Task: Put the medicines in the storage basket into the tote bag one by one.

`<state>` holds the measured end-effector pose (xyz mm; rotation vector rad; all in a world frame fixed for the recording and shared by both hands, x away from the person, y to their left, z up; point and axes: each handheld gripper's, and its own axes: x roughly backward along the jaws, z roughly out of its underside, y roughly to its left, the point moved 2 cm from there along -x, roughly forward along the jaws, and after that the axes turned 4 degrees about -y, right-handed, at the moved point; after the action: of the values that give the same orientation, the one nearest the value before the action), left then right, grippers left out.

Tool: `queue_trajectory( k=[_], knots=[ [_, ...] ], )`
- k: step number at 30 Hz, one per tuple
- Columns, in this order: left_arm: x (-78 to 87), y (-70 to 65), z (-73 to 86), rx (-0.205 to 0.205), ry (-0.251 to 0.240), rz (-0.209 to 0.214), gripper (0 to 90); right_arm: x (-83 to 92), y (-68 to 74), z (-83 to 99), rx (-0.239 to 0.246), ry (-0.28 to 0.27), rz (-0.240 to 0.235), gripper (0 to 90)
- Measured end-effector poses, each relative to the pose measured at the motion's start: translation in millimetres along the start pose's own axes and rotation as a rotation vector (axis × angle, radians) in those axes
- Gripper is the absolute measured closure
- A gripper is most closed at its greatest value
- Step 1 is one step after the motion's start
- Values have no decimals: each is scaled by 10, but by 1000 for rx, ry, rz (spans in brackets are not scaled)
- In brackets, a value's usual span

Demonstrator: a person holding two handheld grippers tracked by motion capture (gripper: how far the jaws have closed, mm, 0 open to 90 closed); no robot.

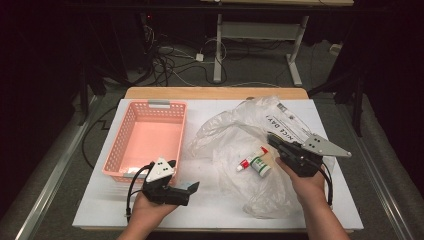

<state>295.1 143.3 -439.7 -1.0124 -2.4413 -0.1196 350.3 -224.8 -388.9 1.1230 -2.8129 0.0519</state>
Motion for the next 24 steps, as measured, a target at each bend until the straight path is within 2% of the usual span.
queue_trajectory(
  k=[3, 8, 15, 17, 20, 24],
  knots=[
    [87, 95, 11, 17, -11, -26, 3, 1, 0, 0, 0, 0, 0, 900],
    [209, 277, 21, 43, -27, -95, 3, 0, -6, 5, 1, 0, 0, 900],
    [293, 537, 60, 88, -27, -157, 21, -9, -5, 19, 2, 6, -2, 900],
    [305, 599, 63, 91, -17, -169, 43, -10, -8, 22, 3, 9, -2, 900],
    [322, 670, 53, 92, -10, -177, 137, -15, -4, 27, -2, 11, -2, 900],
    [313, 742, 37, 96, 30, -175, 235, -23, -2, 33, -3, 15, -4, 900]
  ],
)
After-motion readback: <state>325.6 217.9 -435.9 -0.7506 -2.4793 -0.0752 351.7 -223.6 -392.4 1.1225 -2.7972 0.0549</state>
